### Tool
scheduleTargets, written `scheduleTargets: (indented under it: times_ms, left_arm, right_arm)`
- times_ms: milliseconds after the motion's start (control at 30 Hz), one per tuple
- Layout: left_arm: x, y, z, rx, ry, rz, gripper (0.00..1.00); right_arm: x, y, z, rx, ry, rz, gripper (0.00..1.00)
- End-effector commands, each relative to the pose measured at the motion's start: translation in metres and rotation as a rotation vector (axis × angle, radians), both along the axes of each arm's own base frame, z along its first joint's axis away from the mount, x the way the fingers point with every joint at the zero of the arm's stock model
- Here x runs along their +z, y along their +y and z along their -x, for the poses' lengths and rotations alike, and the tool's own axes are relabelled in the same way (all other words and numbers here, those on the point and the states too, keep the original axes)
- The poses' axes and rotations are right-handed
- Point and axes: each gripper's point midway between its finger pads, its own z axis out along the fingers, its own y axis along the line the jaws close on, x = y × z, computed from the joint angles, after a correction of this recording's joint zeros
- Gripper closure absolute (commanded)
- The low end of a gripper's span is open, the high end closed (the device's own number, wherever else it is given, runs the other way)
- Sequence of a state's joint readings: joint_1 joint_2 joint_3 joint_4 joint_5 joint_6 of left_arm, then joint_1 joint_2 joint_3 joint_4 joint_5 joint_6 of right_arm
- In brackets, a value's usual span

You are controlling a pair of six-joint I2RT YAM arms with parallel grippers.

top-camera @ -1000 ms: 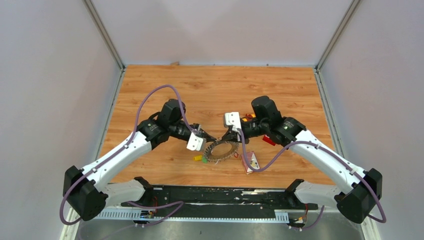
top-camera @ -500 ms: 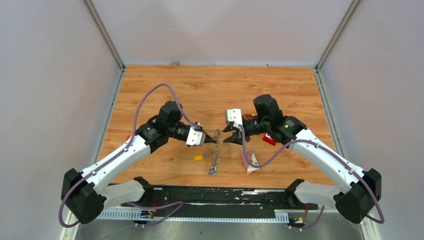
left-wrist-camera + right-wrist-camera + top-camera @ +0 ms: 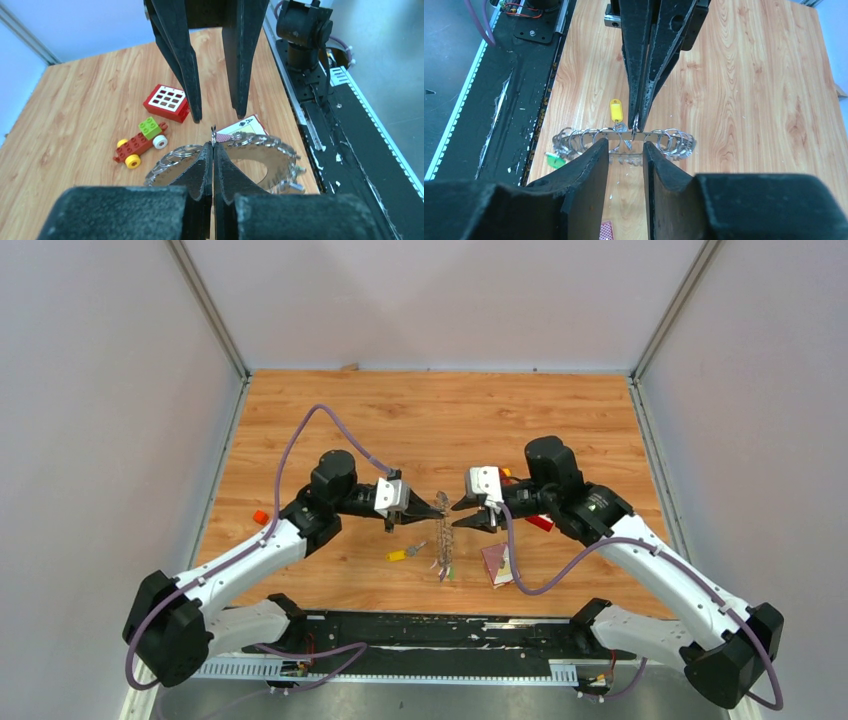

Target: Put the keys on the keyring

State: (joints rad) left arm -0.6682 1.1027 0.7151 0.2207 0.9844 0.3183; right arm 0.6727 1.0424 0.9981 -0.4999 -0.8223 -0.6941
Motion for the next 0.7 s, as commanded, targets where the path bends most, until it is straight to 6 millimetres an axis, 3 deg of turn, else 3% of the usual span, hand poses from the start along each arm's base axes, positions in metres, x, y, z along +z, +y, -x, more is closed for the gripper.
scheduleTargets:
  times_ms: [0, 667]
  left_arm:
    - [0.034, -0.006, 0.001, -0.009, -0.018, 0.123, 1.00]
    - [0.032, -0.007, 0.003, -0.011, 0.021, 0.164, 1.00]
  right_arm:
    - [0.005, 0.003, -0.003, 0.007, -0.039, -0.033, 0.69]
    - [0.008, 0.009, -0.015, -0.035, -0.018, -0.045, 0.78]
